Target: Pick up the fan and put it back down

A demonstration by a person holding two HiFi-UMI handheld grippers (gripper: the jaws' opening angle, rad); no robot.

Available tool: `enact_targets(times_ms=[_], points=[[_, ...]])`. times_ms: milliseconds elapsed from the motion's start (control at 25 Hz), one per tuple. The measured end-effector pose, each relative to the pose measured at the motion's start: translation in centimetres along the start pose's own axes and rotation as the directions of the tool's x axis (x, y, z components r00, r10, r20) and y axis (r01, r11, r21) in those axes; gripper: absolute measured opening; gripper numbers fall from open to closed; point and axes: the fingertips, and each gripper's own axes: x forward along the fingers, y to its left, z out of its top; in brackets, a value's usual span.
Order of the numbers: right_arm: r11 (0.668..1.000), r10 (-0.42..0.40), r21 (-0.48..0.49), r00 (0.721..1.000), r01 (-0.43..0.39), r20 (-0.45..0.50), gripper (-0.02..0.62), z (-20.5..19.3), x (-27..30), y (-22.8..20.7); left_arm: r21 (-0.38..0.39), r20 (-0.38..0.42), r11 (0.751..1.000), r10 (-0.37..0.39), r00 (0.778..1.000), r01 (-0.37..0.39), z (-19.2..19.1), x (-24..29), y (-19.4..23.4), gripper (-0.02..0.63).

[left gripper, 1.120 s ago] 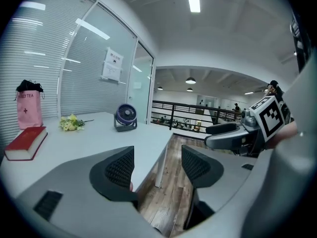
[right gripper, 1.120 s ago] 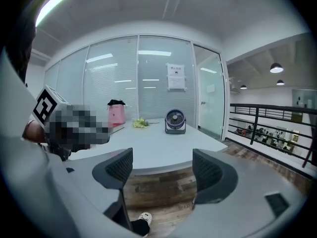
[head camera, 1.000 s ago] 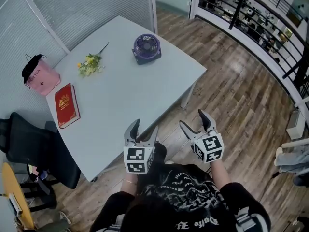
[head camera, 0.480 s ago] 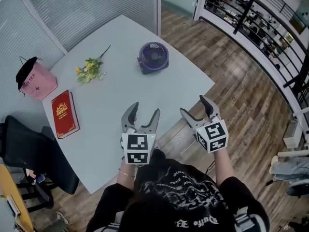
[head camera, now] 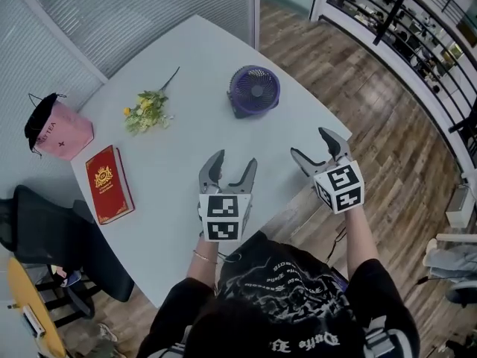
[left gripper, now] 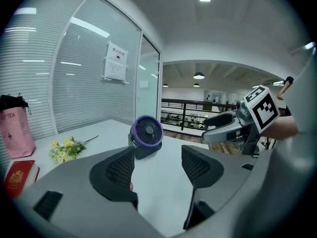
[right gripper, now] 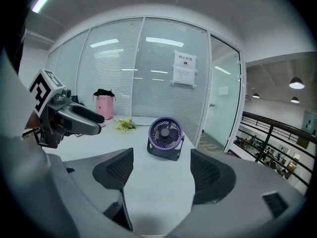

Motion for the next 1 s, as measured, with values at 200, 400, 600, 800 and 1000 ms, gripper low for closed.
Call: enact_targets(times_ms=[200, 400, 600, 800, 1000], points=[[1.0, -0.012, 0.003, 0.999, 0.012, -0.042, 0.357, -0.6, 3.8, -2.0, -0.008, -0.028, 0.999, 0.041, 0.999, -0.041, -1.0, 3.2, 1.9, 0.311], [1.0, 0.019, -0.007, 0.997, -0.019, -0.074, 0.351, -1.2, 6.7, -4.4, -0.011, -0.061, 0.998, 0.064, 0.996, -0.065, -1.1, 6.2, 2.3, 0.311], [0.997, 0.065, -0.028, 0.994, -0.067, -0.085, 0.347, -1.3, 10.0, -6.9, -0.011, -0.072, 0.992, 0.127, 0.989, -0.128, -0.4, 9.6, 3.9, 0.311], [0.993, 0.104, -0.046, 0.989, -0.11, -0.105, 0.337, -1.6, 13.5, -9.3, -0.028, -0.117, 0.979, 0.199, 0.973, -0.203, -1.2, 13.1, 5.9, 0.311], [0.988, 0.14, -0.042, 0.981, -0.147, -0.134, 0.334, -2.7, 17.1, -10.3, -0.011, -0.162, 0.972, 0.229, 0.96, -0.234, -3.0, 16.1, 7.9, 0.311]])
